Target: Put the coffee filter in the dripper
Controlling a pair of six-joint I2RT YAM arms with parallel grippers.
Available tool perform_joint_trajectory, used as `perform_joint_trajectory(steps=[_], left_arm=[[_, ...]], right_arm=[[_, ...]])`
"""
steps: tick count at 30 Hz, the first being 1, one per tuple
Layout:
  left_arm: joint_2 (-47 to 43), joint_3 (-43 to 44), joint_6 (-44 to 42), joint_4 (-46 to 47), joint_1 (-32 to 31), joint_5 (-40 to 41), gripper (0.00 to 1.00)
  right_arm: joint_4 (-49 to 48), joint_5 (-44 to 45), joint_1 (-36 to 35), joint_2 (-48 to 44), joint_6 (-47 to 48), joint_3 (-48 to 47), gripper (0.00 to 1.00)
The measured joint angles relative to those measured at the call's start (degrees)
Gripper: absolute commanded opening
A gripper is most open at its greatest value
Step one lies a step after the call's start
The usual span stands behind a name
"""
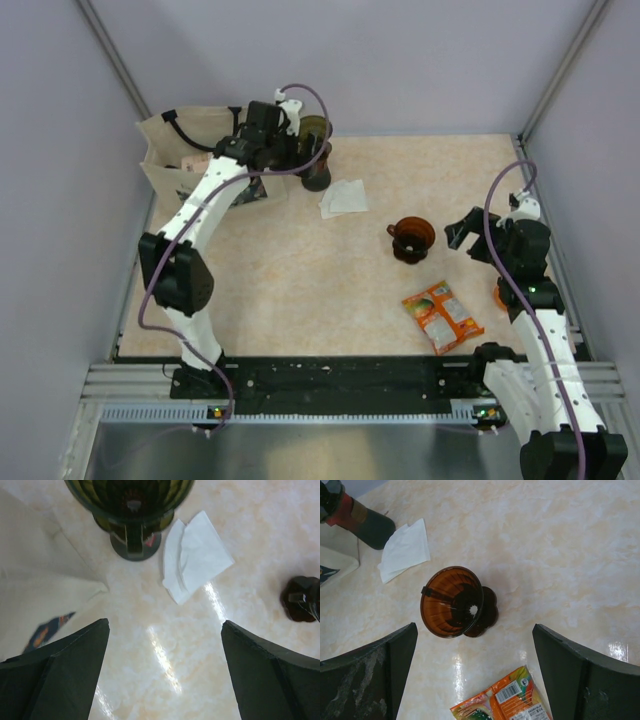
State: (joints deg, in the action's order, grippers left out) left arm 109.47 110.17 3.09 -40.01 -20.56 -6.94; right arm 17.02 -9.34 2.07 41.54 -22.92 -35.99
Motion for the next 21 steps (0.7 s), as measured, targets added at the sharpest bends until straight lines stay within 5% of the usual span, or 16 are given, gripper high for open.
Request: perform_joint_trajectory(steps=[9, 15, 21], left_arm=[[-35.08, -40.98, 9.44, 18.62, 0.0, -2.25, 0.99], [-51.1, -60.61, 17.94, 26.53, 0.02, 3.5, 0.99], [-57.42, -70.77, 22.97, 25.31, 0.0, 13.25, 0.99]], right_arm=[[-0.28, -1.84, -1.77, 0.59, 1.18, -0.15, 0.99], [-0.52, 8.15, -23.61, 8.31, 7.91, -6.03, 0.99], [-9.77, 18.82, -39.19, 28.98, 23.19, -15.15, 0.96]])
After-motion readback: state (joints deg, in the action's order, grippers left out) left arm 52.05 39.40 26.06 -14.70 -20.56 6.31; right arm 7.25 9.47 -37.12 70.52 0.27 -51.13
